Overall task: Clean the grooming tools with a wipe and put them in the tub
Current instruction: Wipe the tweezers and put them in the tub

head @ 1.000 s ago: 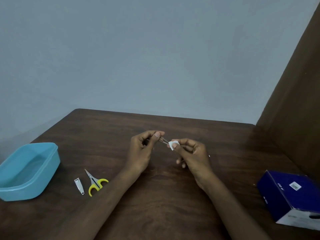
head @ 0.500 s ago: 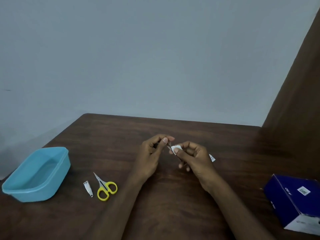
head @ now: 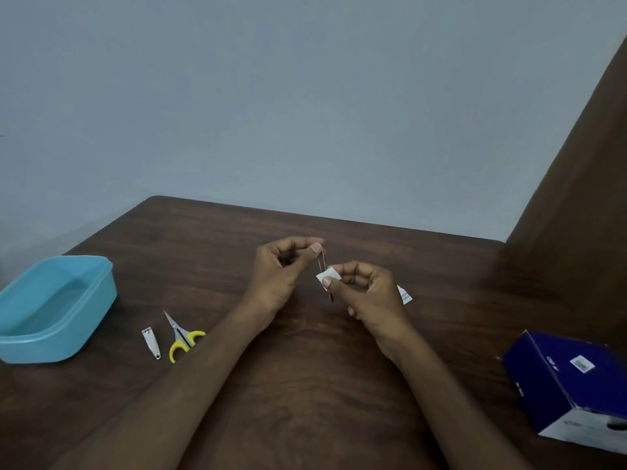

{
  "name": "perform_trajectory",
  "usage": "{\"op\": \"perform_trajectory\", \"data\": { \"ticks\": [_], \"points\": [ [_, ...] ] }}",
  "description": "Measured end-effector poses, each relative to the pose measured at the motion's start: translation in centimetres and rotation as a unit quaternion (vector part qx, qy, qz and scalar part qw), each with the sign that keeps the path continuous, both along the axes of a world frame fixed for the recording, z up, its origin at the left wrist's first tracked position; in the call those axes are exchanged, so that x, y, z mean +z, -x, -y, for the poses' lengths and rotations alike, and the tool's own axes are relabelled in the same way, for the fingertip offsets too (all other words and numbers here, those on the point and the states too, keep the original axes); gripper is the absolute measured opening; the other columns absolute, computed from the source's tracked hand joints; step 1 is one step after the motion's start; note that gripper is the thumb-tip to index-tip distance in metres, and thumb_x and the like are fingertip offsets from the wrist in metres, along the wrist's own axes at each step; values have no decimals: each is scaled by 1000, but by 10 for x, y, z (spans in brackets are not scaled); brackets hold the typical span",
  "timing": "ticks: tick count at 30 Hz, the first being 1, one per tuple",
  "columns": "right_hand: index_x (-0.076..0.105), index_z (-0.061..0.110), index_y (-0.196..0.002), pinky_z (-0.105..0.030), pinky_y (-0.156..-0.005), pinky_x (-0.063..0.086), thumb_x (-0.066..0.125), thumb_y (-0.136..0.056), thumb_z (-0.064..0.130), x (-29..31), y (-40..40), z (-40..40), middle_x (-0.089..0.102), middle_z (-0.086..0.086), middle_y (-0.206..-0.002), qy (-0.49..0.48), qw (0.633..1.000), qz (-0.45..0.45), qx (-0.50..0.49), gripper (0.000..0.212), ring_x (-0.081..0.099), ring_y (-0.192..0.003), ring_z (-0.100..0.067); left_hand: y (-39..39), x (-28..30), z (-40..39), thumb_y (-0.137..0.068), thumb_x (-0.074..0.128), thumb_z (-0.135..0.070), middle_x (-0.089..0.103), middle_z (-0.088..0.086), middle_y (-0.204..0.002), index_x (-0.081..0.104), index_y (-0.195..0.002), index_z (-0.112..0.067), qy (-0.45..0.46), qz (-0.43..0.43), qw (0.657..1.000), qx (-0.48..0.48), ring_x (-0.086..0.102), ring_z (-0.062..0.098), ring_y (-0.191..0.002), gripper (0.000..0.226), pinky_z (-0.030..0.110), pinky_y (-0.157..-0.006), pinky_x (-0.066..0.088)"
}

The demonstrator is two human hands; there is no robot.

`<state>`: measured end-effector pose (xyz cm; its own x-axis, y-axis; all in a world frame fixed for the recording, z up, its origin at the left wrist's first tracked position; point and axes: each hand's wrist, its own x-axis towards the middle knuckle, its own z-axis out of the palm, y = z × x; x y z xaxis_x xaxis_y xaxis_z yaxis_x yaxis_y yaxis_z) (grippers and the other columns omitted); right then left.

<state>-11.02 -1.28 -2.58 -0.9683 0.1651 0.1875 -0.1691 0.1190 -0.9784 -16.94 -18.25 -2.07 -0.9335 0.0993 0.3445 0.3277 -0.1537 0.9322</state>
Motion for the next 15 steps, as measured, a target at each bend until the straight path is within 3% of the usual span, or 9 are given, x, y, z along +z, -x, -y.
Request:
{"op": "perform_trajectory", "data": {
  "ticks": [5,9,13,15],
  "points": [
    [77,13,-96,-20,-51,42,88,-86,15,0,0,1,82,-3,-92,-20,999,-2,35,15,67,-68,-9,-2,4,2,-98,74,-10,82,5,-98,80,-109,-7,-10,6,1000,-14,73,-2,-84,12,8,-64,48],
    [77,19,-114,-20,-50,42,86,-88,13,2,-1,1,83,-2,-98,12,1000,2,27,28,68,-69,-7,-5,6,0,-102,69,-14,83,4,-107,79,-116,-9,-7,-1,999,-34,74,0,-93,18,7,-65,48],
    [81,18,-107,-16,-47,37,83,-90,12,4,0,-3,83,2,-96,74,997,-1,-4,18,58,-57,3,-3,0,4,-110,58,-21,79,-7,-110,79,-121,-32,72,-21,996,-38,62,4,-92,26,23,-61,48],
    [82,16,-107,-16,-45,32,82,-91,14,5,2,-6,83,0,-96,98,995,-2,-13,16,49,-55,2,-3,0,5,-110,55,-18,78,-11,-110,78,-121,-31,102,-13,993,-54,60,4,-91,28,28,-60,46]
  ]
}}
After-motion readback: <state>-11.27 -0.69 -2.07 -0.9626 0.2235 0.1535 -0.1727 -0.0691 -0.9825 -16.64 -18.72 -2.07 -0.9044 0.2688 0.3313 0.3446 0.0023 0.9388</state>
